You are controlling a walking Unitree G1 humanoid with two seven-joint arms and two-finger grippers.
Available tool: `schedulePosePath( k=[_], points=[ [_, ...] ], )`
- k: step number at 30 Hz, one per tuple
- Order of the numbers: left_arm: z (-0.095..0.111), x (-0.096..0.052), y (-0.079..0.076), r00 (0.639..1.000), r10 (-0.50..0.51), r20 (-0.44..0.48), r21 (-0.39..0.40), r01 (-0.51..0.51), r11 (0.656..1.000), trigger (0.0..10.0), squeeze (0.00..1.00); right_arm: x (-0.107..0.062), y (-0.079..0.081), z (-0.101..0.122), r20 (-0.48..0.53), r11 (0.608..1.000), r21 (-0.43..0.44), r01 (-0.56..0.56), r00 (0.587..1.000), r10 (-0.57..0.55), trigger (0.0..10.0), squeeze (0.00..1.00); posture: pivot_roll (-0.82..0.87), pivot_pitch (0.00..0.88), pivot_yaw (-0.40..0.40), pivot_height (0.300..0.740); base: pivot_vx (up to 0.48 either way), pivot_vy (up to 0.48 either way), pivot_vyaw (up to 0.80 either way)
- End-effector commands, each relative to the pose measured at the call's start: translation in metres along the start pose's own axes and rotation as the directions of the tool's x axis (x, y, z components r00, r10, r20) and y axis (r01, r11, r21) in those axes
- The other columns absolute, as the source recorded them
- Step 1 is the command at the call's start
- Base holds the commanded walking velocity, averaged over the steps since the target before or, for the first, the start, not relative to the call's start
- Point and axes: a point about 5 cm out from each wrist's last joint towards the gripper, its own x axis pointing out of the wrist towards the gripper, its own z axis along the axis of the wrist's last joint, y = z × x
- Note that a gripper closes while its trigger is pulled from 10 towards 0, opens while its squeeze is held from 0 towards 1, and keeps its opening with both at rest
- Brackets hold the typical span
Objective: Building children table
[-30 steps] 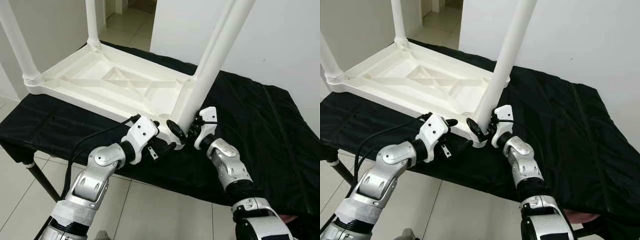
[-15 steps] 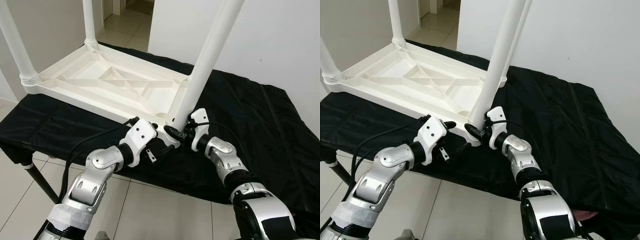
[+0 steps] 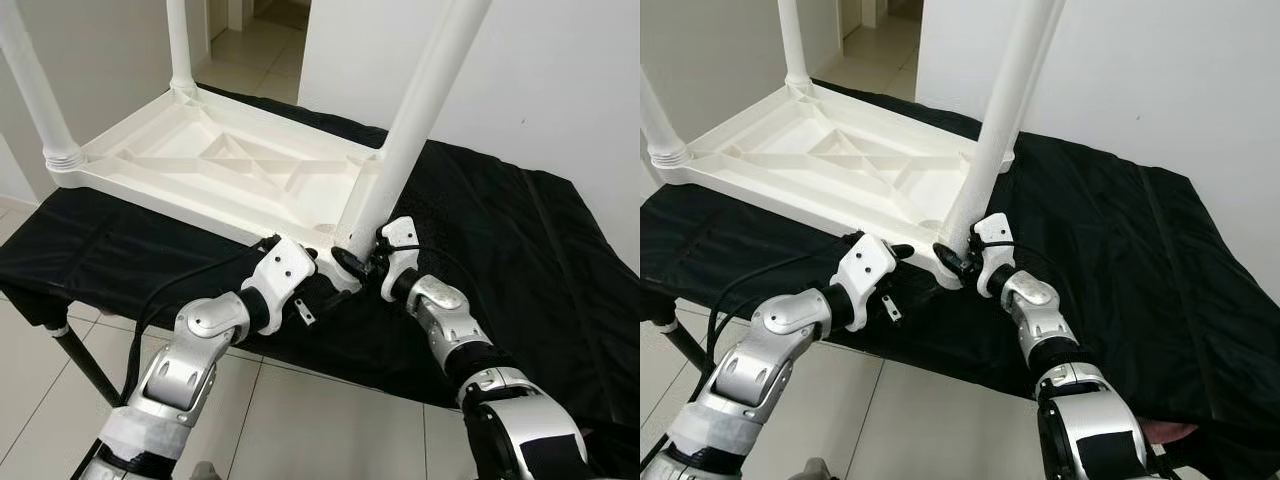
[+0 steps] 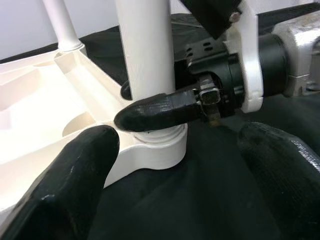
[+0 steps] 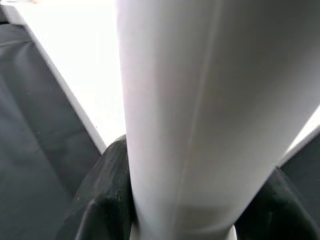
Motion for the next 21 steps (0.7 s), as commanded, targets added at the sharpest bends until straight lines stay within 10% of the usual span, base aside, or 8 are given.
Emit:
schedulePosePath(
  k=[1, 16, 21],
  points=[
    [-0.001, 0.002, 0.006, 0.995, 0.097, -0.008, -0.007, -0.097, 0.995, 10.0, 0.0, -0.005, -0.008, -0.002, -0.028, 0.995, -0.048, 0.089, 0.995, -0.091, 10.0, 0.0, 0.06, 0.0, -0.143, 0.74, 0.0, 0.0, 0.0],
    [-0.003, 0.007, 0.017, 0.983, 0.184, -0.015, -0.023, -0.184, 0.983, 10.0, 0.0, -0.005, 0.034, -0.006, -0.028, 0.865, 0.012, 0.502, 0.865, -0.501, 10.0, 0.0, 0.06, 0.0, -0.16, 0.74, 0.0, 0.0, 0.0],
    [-0.002, 0.008, 0.017, 0.982, 0.191, -0.008, -0.02, -0.191, 0.981, 10.0, 0.0, 0.002, 0.064, 0.002, 0.022, 0.935, 0.034, 0.353, 0.935, -0.354, 10.0, 0.0, 0.06, 0.0, -0.166, 0.74, 0.0, 0.0, 0.0]
  ],
)
